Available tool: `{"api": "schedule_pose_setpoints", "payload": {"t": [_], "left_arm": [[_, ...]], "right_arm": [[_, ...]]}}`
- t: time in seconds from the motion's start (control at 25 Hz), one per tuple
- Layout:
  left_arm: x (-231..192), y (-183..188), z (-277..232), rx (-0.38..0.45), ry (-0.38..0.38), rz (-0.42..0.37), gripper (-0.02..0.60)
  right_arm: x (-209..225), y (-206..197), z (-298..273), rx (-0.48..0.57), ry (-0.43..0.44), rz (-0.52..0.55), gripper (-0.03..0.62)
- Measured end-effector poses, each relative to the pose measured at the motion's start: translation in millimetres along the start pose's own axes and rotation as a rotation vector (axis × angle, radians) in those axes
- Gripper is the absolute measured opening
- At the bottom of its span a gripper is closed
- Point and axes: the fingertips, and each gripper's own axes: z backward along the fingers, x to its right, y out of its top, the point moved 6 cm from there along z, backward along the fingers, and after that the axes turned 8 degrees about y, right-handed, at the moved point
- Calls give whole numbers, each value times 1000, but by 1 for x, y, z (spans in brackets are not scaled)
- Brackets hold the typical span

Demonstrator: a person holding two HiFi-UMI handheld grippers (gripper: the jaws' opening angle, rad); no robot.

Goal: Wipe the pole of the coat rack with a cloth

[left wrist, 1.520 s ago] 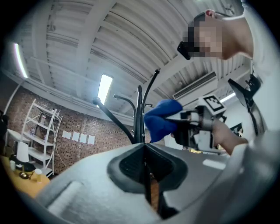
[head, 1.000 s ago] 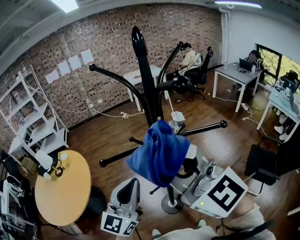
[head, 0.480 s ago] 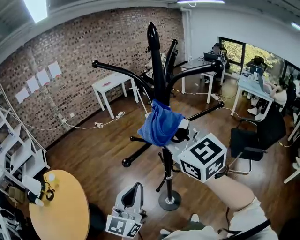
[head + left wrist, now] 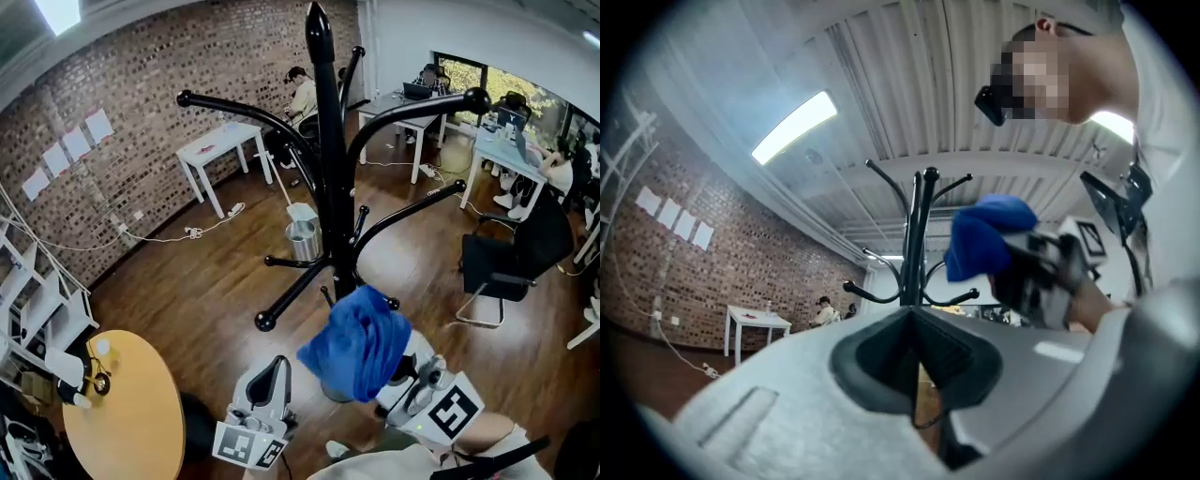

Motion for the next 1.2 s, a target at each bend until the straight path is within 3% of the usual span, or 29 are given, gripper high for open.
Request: {"api": "schedule_pose_setpoints", "payload": {"t": [0.12, 0.2, 0.36, 0.52, 0.6, 0.8, 0.92, 1.04, 1.2], "left_arm": [[-16, -5, 5, -20, 25, -4, 3], [-19, -5, 1, -27, 25, -1, 3], [-9, -2, -5, -30, -9, -2, 3], [-10, -2, -7, -34, -15, -1, 3], [-13, -2, -6, -38, -2, 0, 3], [-15, -9, -2, -56, 0, -5, 2], [-10, -13, -5, -63, -1, -9, 2], [0, -15, -13, -71, 11, -20, 2], [14, -16, -27, -64, 57, -42, 2]], "right_arm": [[-20, -109, 7, -331, 3, -95, 104], [2, -127, -6, -335, -54, -111, 104], [58, -122, -28, -293, -159, -61, 104], [75, -133, -33, -297, -175, -53, 104], [72, -163, -25, -348, -185, -59, 104], [49, -290, 7, -518, -199, -182, 104], [43, -339, 18, -584, -184, -235, 104], [38, -339, 25, -566, -149, -258, 104], [39, -262, 28, -458, 6, -199, 104]]}}
